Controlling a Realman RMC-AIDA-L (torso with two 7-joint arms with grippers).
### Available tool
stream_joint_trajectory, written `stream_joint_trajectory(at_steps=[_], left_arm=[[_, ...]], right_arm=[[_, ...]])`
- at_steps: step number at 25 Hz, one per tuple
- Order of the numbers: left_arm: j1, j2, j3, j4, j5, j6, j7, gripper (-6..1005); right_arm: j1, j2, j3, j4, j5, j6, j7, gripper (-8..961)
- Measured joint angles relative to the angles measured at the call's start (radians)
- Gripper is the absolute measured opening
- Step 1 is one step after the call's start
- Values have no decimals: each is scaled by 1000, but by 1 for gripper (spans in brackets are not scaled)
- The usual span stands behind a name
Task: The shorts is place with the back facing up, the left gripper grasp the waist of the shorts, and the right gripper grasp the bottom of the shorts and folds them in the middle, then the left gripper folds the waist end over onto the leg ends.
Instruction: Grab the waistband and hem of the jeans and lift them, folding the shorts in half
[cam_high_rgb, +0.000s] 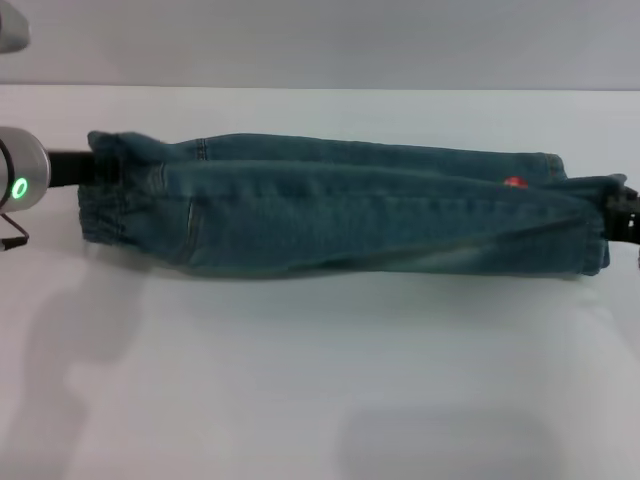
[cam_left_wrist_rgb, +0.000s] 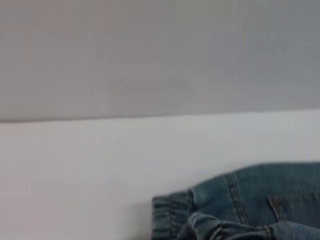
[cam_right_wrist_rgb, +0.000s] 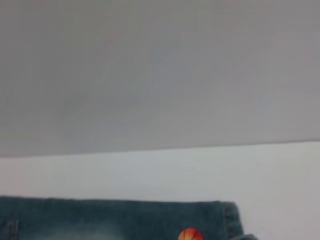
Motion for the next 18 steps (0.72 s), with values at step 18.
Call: stream_joint_trajectory(at_steps=[18], left_arm=[[3, -2, 6, 25, 0, 157, -16, 179]], right_arm=[[-6, 1, 32, -114, -3, 260, 3, 36]])
